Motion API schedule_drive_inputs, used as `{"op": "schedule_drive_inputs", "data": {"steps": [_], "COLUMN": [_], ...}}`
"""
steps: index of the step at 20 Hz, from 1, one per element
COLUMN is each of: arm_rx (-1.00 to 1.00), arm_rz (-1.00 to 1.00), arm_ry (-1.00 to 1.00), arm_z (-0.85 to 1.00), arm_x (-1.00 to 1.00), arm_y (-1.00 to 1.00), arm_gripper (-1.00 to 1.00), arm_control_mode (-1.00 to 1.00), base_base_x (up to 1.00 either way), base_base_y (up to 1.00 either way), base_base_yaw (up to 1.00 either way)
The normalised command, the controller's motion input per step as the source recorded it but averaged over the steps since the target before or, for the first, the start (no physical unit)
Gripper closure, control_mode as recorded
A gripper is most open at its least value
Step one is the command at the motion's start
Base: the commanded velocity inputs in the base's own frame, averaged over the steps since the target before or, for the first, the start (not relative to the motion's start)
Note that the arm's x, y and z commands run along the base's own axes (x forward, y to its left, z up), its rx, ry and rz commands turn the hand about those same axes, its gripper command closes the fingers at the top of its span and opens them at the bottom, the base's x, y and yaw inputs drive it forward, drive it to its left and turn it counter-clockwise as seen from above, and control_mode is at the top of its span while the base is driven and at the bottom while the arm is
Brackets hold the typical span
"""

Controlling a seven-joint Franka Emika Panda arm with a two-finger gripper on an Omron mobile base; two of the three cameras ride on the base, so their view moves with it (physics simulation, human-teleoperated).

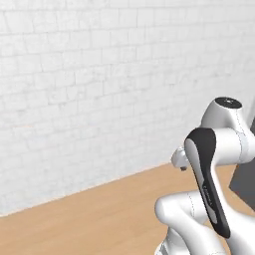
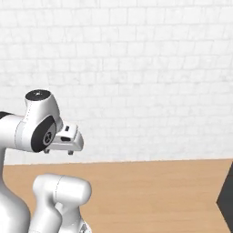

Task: Place one squash and one fish in each tupperware on the nearby counter, to pack two identical lunches.

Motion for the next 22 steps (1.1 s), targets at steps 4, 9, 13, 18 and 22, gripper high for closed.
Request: {"op": "schedule_drive_inputs", "data": {"steps": [4,9,13,18,22], "arm_rx": [0.0,0.0,0.0,0.0,0.0], "arm_rz": [0.0,0.0,0.0,0.0,0.0], "arm_ry": [0.0,0.0,0.0,0.0,0.0], "arm_z": [0.0,0.0,0.0,0.0,0.0], "arm_x": [0.0,0.0,0.0,0.0,0.0], "arm_y": [0.0,0.0,0.0,0.0,0.0], "arm_gripper": [-1.0,-1.0,-1.0,-1.0,-1.0], "arm_control_mode": [1.0,1.0,1.0,1.0,1.0], "base_base_x": [0.7,0.75,0.6,0.34,0.53], "base_base_y": [0.63,0.67,0.56,0.31,0.0], "base_base_yaw": [-0.79,-0.78,-0.81,-0.85,-0.72]}}
